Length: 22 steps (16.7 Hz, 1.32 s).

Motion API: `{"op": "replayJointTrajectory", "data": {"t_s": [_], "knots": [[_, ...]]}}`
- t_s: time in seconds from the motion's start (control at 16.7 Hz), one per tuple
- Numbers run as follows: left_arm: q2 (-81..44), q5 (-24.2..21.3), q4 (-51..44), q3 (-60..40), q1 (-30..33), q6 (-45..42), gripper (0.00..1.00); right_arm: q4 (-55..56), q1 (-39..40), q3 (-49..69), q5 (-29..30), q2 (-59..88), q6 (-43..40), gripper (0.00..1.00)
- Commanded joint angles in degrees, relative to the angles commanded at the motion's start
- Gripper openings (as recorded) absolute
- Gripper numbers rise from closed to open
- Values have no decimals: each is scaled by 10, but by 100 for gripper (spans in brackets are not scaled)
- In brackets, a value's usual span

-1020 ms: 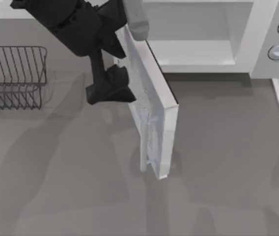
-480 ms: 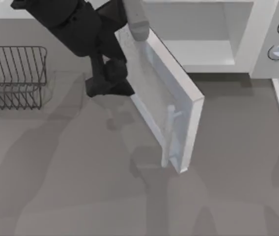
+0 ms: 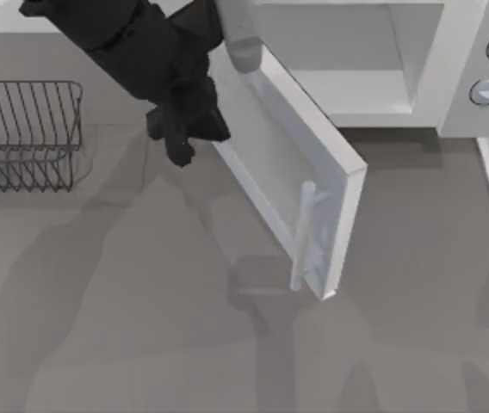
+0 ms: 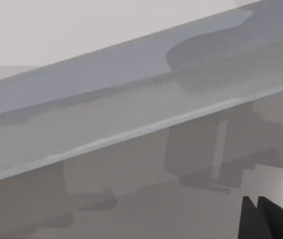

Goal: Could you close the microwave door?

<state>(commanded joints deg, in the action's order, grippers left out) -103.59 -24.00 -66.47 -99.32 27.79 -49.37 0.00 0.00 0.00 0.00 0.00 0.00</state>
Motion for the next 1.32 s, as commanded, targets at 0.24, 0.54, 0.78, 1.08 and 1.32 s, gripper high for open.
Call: {"op": "replayJointTrajectory", "data": {"t_s": [0.24,0.54,0.78,1.08,1.32], "knots": [[0,0,0,0,0,0,0,0,0,0,0,0,0,100],[-1,0,0,-1,0,1,0,0,0,0,0,0,0,100],[-18,8,5,-19,24,26,0,0,0,0,0,0,0,100],[-17,9,7,-21,26,29,0,0,0,0,0,0,0,100],[-36,16,9,-41,47,51,0,0,0,0,0,0,0,100]]}}
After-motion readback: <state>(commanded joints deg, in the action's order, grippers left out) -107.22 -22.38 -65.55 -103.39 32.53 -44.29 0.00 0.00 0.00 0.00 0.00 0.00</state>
